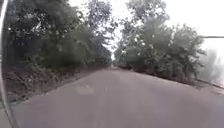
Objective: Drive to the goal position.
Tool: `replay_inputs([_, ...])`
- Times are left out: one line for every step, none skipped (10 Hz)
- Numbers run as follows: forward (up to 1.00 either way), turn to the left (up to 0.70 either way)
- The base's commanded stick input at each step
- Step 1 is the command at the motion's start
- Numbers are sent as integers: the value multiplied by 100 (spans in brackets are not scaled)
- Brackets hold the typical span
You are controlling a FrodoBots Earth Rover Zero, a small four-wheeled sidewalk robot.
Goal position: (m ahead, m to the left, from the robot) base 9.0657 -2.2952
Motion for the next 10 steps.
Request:
replay_inputs([70,0])
replay_inputs([70,0])
replay_inputs([70,0])
replay_inputs([70,0])
replay_inputs([70,0])
replay_inputs([70,0])
replay_inputs([70,0])
replay_inputs([70,0])
replay_inputs([70,0])
replay_inputs([70,-1])
